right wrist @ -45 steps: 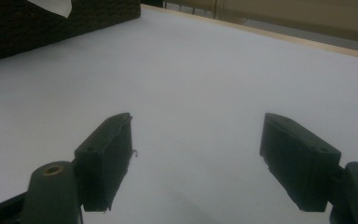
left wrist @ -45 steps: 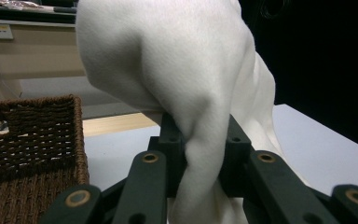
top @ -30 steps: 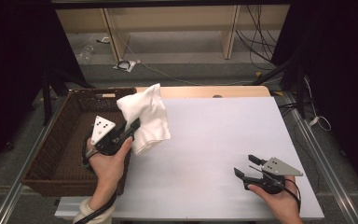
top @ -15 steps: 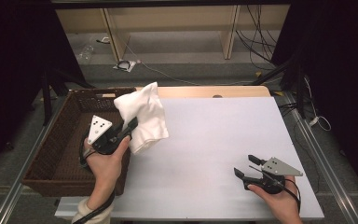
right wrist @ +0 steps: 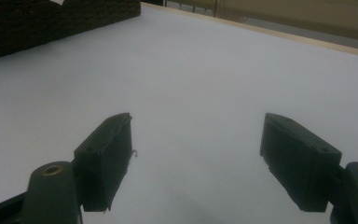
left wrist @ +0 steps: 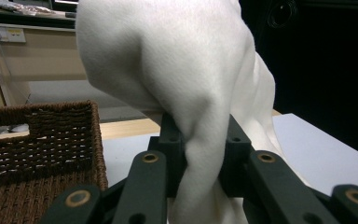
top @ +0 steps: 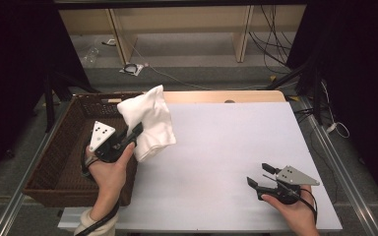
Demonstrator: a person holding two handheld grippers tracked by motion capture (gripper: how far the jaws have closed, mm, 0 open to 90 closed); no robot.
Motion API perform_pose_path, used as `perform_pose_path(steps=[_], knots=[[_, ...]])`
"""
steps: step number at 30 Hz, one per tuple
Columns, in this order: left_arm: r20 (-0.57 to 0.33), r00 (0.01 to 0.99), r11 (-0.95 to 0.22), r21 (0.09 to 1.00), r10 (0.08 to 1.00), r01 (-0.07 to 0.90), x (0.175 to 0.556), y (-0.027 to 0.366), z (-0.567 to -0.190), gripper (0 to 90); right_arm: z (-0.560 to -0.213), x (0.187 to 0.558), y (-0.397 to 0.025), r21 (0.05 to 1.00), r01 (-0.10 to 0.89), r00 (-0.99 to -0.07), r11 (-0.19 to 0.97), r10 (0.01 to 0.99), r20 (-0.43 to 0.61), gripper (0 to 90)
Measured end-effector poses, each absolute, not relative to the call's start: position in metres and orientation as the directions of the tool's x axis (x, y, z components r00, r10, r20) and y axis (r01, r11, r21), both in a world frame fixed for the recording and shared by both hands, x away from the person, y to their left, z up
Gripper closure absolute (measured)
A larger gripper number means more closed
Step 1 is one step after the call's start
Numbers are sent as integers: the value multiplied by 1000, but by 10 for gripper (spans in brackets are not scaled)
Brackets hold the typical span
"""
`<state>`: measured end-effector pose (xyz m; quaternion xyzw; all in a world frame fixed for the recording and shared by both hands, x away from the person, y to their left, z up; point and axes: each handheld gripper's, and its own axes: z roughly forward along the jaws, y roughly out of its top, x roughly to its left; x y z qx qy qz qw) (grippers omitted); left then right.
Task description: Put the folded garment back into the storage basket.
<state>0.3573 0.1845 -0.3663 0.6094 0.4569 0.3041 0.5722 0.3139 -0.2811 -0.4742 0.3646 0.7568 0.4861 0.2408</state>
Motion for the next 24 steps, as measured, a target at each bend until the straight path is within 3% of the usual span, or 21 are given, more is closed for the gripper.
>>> perform_pose_path(steps=[24], knots=[[-161,385,88,976,909,201,357,192,-363,746,-474,314,-281,912,316,-619,263,785,-12,259]])
